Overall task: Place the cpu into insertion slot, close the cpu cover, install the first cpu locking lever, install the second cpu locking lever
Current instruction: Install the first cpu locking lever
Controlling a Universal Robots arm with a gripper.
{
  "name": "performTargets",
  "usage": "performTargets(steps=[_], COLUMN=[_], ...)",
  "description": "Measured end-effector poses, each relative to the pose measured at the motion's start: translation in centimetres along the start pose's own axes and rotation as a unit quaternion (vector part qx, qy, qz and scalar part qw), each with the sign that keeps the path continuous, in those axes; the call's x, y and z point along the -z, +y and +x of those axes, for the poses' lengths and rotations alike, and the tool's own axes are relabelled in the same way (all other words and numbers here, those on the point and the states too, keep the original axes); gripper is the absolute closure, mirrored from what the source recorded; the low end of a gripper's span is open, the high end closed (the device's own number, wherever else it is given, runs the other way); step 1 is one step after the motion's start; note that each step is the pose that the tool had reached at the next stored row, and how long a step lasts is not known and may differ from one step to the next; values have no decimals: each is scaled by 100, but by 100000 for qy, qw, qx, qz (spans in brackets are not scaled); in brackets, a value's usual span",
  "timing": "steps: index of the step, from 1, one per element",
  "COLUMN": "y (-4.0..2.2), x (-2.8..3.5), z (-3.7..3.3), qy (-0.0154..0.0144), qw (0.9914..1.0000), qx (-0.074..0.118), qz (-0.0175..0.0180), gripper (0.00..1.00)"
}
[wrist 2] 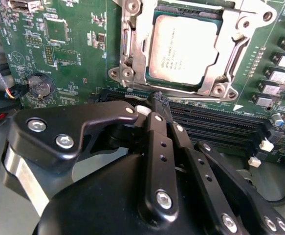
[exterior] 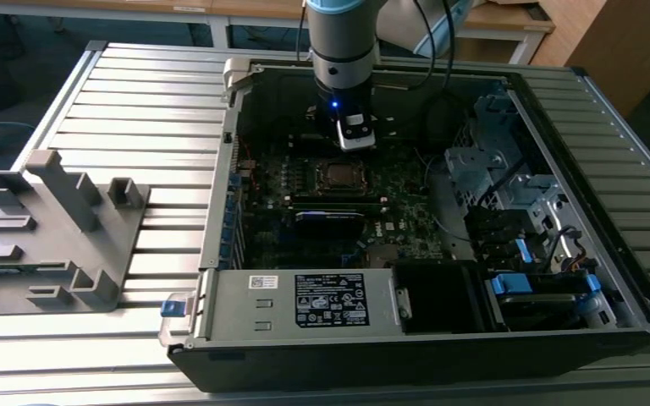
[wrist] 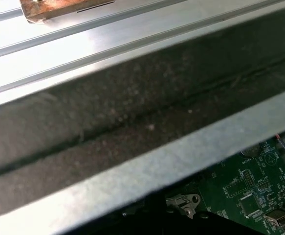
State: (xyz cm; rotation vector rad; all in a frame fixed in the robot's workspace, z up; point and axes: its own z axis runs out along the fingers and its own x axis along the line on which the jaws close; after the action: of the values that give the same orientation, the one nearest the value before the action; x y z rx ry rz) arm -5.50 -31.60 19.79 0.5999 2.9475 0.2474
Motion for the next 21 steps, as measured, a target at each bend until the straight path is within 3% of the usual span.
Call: performTargets(steps=[12,15,21], y=[8,8,8], x=[27,25,24], z=[-1,1,4], qy=[-45,-243,-181], qw=[100000,100000,99999], qx=[5,33,-5], qz=[-42,-139,-413], gripper=[89,89,89])
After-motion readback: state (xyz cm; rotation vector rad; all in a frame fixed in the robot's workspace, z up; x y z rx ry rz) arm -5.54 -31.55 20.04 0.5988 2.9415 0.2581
